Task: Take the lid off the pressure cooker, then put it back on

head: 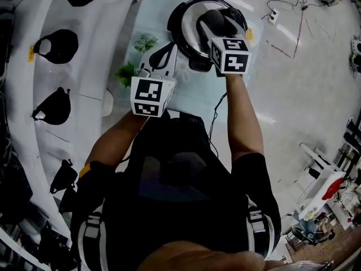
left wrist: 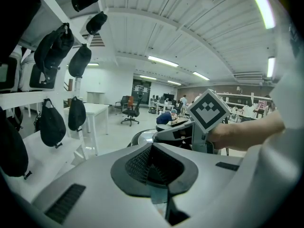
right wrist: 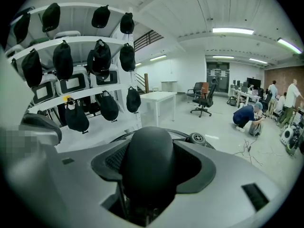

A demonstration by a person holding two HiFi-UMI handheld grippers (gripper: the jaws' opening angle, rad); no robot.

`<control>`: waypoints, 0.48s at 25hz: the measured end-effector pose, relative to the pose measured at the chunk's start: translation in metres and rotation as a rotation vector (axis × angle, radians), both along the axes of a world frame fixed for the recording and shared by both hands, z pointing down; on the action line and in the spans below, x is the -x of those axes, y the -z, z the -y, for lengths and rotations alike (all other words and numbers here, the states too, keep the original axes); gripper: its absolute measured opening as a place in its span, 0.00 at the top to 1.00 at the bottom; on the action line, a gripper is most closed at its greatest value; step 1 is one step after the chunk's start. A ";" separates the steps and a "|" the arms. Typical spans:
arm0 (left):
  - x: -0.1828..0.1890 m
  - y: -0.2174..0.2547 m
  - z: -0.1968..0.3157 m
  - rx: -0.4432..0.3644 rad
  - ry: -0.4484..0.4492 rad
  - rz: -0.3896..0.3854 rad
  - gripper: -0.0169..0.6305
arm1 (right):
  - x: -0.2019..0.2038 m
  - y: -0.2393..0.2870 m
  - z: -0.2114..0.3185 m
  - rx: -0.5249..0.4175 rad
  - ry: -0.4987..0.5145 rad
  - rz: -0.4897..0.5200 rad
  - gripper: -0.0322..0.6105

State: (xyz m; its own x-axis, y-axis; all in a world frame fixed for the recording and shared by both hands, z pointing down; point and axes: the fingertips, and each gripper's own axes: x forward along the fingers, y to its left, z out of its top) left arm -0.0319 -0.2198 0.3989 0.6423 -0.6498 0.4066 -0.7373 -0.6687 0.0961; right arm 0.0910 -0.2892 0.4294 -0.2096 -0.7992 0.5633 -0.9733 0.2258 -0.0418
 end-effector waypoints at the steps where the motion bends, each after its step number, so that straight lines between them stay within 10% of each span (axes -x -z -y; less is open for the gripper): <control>1: 0.000 0.000 0.000 0.000 -0.001 0.000 0.96 | 0.000 -0.001 0.000 0.002 -0.005 -0.003 0.50; 12: -0.002 0.005 -0.002 -0.001 0.004 -0.021 0.96 | 0.004 -0.007 0.001 -0.021 -0.092 -0.054 0.50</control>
